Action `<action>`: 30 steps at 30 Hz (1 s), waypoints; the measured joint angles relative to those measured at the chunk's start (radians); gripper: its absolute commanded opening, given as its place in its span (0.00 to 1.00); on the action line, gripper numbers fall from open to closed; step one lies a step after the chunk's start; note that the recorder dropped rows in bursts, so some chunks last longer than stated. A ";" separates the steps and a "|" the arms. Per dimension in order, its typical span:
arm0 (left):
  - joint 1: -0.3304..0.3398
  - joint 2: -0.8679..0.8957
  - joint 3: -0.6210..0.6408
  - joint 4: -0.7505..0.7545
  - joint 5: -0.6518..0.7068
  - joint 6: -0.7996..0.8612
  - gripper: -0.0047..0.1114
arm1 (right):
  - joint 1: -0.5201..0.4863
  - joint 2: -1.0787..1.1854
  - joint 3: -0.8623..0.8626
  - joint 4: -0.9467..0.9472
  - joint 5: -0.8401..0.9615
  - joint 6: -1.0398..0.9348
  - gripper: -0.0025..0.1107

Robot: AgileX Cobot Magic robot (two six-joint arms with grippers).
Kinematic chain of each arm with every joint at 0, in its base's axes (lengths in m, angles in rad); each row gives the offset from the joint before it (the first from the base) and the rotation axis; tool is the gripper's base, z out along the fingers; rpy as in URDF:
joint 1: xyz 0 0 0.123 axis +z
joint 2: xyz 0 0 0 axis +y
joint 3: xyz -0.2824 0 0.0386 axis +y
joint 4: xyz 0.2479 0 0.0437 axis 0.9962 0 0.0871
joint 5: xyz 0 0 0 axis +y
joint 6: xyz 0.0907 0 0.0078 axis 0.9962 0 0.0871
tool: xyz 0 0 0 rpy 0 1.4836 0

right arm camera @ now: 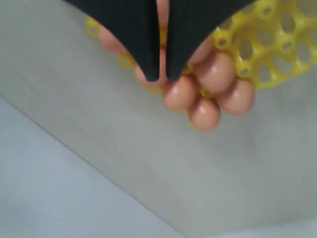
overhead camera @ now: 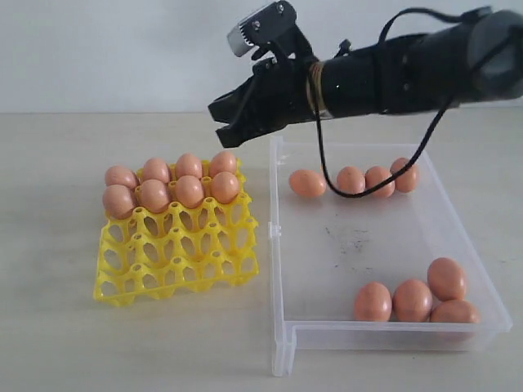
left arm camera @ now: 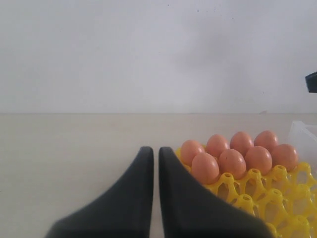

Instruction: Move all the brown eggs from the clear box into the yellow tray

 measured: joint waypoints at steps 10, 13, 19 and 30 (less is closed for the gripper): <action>0.000 0.000 0.000 0.000 0.000 0.000 0.07 | -0.067 -0.234 0.137 -0.283 0.316 0.486 0.02; 0.000 0.000 0.000 0.000 0.000 0.000 0.07 | -0.067 -0.267 0.259 -0.289 0.684 0.371 0.02; 0.000 0.000 0.000 0.000 0.000 0.000 0.07 | -0.070 -0.284 0.316 0.232 1.202 -0.387 0.02; 0.000 0.000 0.000 0.000 0.000 0.000 0.07 | -0.070 -0.286 0.187 1.307 1.467 -1.074 0.07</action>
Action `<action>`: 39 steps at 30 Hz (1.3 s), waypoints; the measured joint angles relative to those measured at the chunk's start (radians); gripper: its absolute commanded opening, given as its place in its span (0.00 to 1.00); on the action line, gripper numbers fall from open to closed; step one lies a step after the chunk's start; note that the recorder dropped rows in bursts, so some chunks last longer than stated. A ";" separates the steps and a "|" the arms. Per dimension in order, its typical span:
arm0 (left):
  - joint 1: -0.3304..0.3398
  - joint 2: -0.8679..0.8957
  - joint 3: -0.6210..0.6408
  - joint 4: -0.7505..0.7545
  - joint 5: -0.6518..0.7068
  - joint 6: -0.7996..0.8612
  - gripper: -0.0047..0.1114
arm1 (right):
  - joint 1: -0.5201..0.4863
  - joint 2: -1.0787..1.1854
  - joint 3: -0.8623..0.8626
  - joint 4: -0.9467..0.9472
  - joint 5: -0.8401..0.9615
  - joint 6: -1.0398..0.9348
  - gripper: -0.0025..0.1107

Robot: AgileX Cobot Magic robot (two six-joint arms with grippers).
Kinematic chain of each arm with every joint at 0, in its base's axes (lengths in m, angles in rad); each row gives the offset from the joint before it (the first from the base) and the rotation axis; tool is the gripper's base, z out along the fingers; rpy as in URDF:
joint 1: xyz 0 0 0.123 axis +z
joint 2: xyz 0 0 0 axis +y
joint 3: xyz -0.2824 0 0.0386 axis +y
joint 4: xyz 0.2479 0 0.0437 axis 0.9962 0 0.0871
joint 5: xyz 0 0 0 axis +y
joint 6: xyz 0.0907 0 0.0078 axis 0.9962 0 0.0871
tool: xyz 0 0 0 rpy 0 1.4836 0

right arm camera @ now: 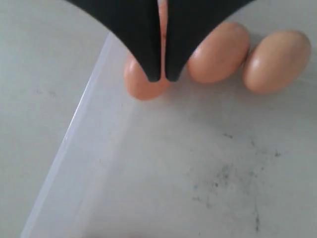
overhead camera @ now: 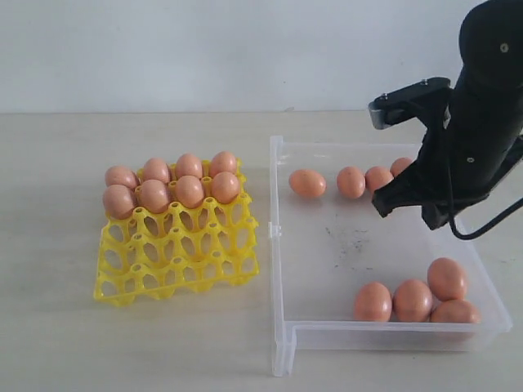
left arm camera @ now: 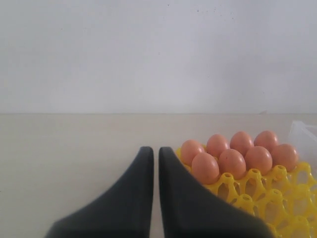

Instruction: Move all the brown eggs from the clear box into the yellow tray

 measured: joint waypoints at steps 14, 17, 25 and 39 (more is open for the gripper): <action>0.000 0.000 0.000 0.000 0.000 0.000 0.07 | 0.000 0.110 0.000 0.070 0.095 0.152 0.51; 0.000 0.000 0.000 0.000 0.000 0.000 0.07 | 0.000 0.178 0.000 0.033 0.077 0.176 0.51; 0.000 0.000 0.000 0.000 0.000 0.000 0.07 | 0.000 0.223 0.000 -0.057 0.054 0.262 0.51; 0.000 0.000 0.000 0.000 0.000 0.000 0.07 | 0.000 0.312 -0.001 -0.050 0.019 0.279 0.36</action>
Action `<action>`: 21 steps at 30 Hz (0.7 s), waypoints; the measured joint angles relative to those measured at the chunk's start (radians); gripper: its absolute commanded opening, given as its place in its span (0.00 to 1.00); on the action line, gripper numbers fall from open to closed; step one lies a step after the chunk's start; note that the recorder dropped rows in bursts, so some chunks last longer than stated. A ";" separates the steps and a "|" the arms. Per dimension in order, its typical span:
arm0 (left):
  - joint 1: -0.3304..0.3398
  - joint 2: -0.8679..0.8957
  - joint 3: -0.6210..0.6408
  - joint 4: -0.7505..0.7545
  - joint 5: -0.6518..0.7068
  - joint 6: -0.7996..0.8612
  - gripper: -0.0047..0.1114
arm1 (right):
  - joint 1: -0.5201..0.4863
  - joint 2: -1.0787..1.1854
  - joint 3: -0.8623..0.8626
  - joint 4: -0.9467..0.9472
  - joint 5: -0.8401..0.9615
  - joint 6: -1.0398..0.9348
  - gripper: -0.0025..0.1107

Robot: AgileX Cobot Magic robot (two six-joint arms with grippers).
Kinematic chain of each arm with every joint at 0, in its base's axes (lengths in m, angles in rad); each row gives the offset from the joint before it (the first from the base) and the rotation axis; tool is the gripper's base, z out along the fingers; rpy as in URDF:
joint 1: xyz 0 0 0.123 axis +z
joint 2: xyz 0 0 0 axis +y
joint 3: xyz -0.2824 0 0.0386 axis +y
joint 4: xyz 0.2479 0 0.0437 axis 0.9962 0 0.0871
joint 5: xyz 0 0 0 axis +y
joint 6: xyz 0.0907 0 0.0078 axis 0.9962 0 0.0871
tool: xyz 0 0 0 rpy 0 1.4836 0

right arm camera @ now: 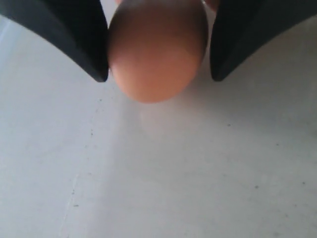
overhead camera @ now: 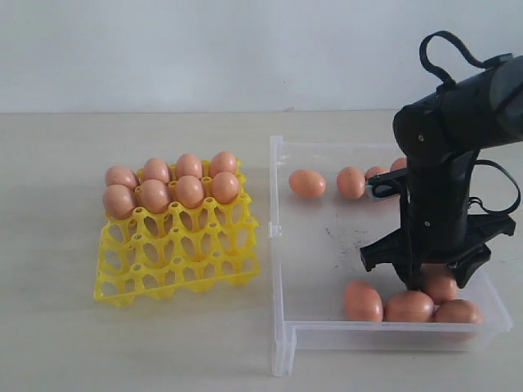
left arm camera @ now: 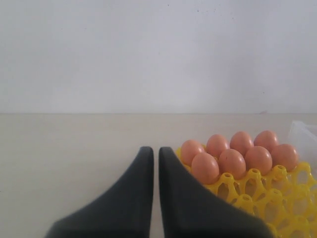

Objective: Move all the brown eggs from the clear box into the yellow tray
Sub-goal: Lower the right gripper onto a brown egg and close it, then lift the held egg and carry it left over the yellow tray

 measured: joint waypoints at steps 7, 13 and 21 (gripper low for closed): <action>0.000 0.000 0.000 0.000 0.000 0.000 0.07 | 0.000 0.000 0.000 0.011 -0.014 -0.047 0.03; 0.000 0.000 0.000 0.000 0.000 0.000 0.07 | 0.022 -0.015 0.000 0.016 -0.190 -0.061 0.02; 0.000 0.000 0.000 0.000 0.000 0.000 0.07 | 0.094 -0.087 0.000 0.036 -0.576 -0.036 0.02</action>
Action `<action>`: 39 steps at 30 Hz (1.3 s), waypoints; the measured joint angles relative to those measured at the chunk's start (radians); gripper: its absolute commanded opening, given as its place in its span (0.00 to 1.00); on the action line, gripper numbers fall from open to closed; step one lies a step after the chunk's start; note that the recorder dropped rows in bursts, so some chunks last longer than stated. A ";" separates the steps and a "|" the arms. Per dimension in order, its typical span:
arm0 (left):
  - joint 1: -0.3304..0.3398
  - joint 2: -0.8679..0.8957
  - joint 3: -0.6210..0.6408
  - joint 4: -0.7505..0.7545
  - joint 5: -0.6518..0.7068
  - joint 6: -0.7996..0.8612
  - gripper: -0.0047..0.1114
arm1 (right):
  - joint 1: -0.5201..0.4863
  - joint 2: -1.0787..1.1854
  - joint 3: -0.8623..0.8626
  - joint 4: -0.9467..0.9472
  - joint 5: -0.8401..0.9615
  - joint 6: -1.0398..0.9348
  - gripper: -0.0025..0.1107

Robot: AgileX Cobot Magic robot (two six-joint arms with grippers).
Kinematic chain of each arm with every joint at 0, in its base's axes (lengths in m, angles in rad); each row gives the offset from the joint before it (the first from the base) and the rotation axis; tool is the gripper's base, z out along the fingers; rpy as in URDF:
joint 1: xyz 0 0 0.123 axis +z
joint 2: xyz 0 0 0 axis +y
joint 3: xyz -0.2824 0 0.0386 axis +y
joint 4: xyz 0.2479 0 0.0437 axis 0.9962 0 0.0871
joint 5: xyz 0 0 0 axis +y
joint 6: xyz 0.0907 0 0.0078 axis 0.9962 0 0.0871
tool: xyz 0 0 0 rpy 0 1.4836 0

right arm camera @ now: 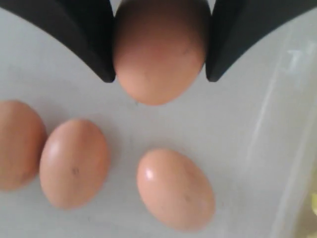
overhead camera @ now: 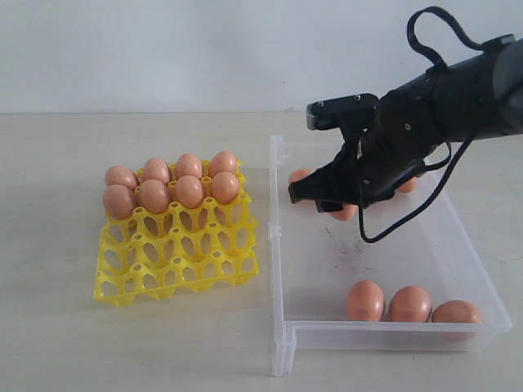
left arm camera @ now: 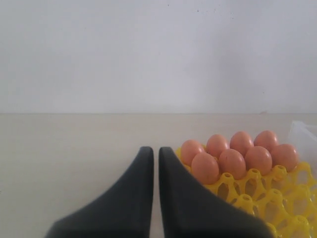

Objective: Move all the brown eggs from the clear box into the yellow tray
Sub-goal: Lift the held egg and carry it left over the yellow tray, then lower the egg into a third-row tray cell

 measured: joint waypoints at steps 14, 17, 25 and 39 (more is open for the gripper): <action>0.000 0.000 0.000 0.000 0.000 0.000 0.07 | 0.142 -0.026 0.000 -0.025 -0.408 -0.100 0.02; 0.000 0.000 0.000 0.000 0.000 0.000 0.07 | 0.209 -0.008 0.000 -0.025 -0.636 -0.143 0.02; 0.000 0.000 0.000 0.000 0.000 0.000 0.07 | 0.286 0.185 0.000 -0.044 -1.191 -0.147 0.02; 0.000 0.000 0.000 0.000 0.000 0.000 0.07 | 0.286 0.421 -0.213 -0.438 -1.176 0.099 0.02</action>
